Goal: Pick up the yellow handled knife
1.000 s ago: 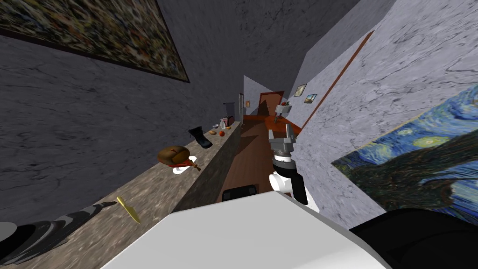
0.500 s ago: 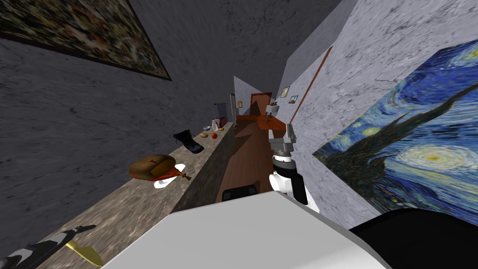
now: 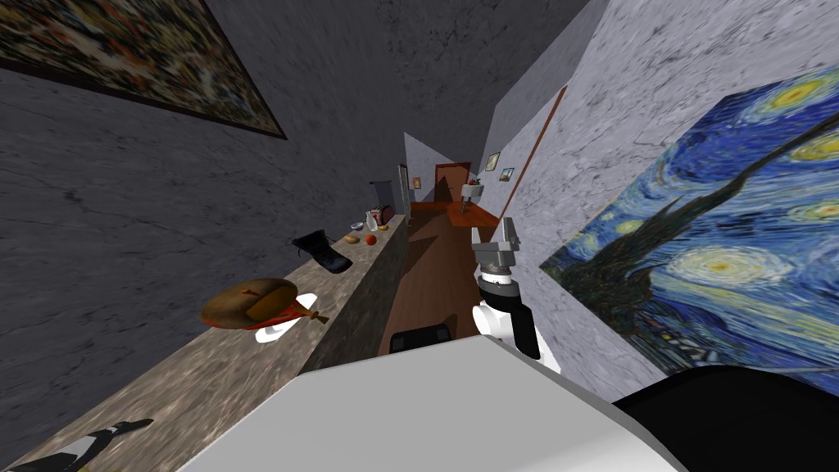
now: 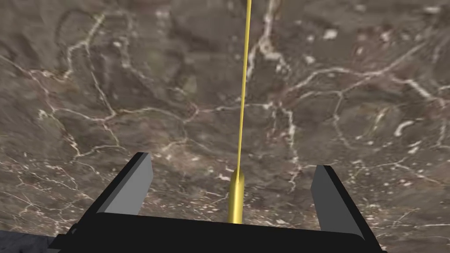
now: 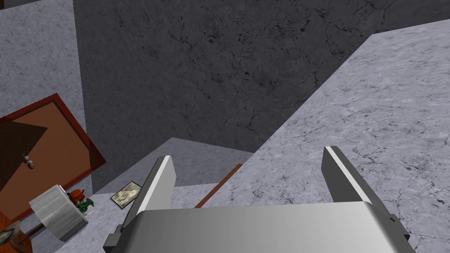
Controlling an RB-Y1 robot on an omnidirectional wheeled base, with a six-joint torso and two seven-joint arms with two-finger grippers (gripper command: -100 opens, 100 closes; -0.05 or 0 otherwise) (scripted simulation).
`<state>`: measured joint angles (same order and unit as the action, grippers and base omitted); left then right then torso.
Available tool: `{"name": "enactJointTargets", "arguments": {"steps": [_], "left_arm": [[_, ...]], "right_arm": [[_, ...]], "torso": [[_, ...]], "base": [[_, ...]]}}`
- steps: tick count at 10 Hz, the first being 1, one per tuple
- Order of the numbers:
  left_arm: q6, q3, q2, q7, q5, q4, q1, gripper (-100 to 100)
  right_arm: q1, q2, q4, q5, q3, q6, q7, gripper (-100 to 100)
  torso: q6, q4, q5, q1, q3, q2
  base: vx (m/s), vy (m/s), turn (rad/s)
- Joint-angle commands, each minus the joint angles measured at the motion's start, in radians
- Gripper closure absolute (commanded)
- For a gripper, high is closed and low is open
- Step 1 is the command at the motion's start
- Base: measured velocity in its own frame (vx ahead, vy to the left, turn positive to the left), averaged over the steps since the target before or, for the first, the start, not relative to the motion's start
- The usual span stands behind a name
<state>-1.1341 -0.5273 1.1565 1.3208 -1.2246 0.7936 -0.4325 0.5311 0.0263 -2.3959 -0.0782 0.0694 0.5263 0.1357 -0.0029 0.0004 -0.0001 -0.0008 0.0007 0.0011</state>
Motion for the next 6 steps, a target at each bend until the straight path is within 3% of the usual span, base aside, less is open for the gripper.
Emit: {"name": "enactJointTargets", "arguments": {"steps": [1, 2, 3, 5, 6], "left_arm": [[0.000, 0.000, 0.000, 0.000, 0.000, 0.000, 0.000, 0], [0.025, 0.015, -0.028, -0.011, 0.021, -0.003, 0.014, -100], [0.041, 0.025, -0.047, -0.018, 0.035, -0.005, 0.023, -100], [0.038, 0.020, -0.046, -0.026, 0.032, 0.008, 0.013, -100], [0.039, 0.021, -0.046, -0.023, 0.032, 0.004, 0.015, 100]], "right_arm": [[0.000, 0.000, 0.000, 0.000, 0.000, 0.000, 0.000, 0], [0.000, 0.000, 0.000, 0.000, 0.000, 0.000, 0.000, 0], [0.000, 0.000, 0.000, 0.000, 0.000, 0.000, 0.000, 0], [0.000, 0.000, 0.000, 0.000, 0.000, 0.000, 0.000, 0], [0.000, 0.000, 0.000, 0.000, 0.000, 0.000, 0.000, 0]], "torso": [[0.000, 0.000, 0.000, 0.000, 0.000, 0.000], [0.000, 0.000, 0.000, 0.000, 0.000, 0.000], [0.001, 0.000, 0.001, 0.002, 0.000, 0.000], [0.000, 0.000, 0.001, 0.004, 0.001, 0.001], [0.000, 0.000, 0.001, 0.002, 0.000, 0.001]], "base": [[0.000, 0.000, 0.000], [-0.007, 0.034, -0.073], [-0.015, 0.065, -0.108], [-0.010, 0.034, -0.008], [0.000, 0.000, 0.000]]}}
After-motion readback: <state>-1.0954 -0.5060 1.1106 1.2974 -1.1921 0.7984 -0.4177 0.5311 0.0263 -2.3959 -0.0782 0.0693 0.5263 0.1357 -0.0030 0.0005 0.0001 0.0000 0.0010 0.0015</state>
